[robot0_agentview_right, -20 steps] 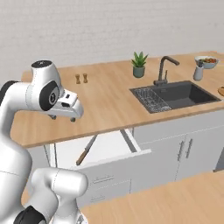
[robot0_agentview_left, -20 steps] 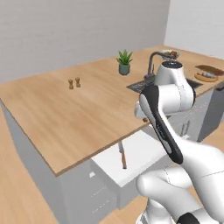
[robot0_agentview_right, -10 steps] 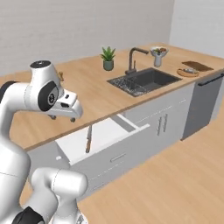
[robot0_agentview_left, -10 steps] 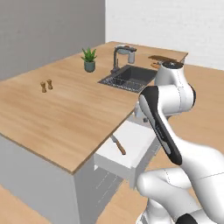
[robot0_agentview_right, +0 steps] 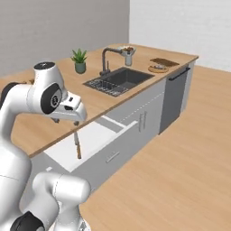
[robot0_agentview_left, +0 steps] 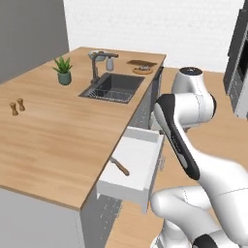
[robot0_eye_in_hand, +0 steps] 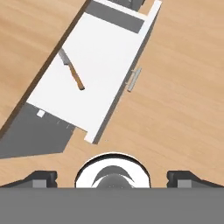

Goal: Pick up the knife from the drawer and place it on the cutting board. Then place the meat from the plate to the cutting board.

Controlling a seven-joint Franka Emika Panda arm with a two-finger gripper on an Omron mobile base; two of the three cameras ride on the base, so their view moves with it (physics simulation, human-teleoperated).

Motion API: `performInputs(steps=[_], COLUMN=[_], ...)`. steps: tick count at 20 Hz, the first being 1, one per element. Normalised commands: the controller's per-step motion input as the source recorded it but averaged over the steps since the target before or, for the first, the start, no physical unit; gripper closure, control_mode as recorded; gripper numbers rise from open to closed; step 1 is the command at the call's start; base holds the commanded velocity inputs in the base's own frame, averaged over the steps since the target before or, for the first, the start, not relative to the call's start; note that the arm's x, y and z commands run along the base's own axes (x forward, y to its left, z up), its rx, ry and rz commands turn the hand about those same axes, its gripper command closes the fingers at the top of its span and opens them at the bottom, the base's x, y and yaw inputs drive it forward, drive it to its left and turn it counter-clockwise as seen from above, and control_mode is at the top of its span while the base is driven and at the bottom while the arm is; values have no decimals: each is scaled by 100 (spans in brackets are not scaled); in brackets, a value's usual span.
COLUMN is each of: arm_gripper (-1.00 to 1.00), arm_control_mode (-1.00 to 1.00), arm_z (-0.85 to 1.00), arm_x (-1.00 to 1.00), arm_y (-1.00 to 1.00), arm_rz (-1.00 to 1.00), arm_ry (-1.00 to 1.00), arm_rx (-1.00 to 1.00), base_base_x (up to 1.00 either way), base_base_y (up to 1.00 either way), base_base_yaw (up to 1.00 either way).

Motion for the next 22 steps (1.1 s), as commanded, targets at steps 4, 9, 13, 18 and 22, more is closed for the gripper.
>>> performInputs(steps=[4, 9, 13, 18, 22], arm_gripper=[-100, -100, -100, -100, -100], arm_control_mode=[100, -100, -100, -100, -100], arm_z=[0, -20, -100, -100, -100], arm_x=[0, 9, 51, 59, 22], arm_y=[0, 6, -2, 0, -6], arm_rz=[0, -4, -23, -17, -11], arm_ry=[0, 6, 44, 33, 0], arm_rx=[0, 0, -1, 0, 0], base_base_x=[-33, 10, 0, 0, 0], base_base_y=[51, 46, 0, 0, 0], base_base_yaw=[-32, -14, 0, 0, 0])
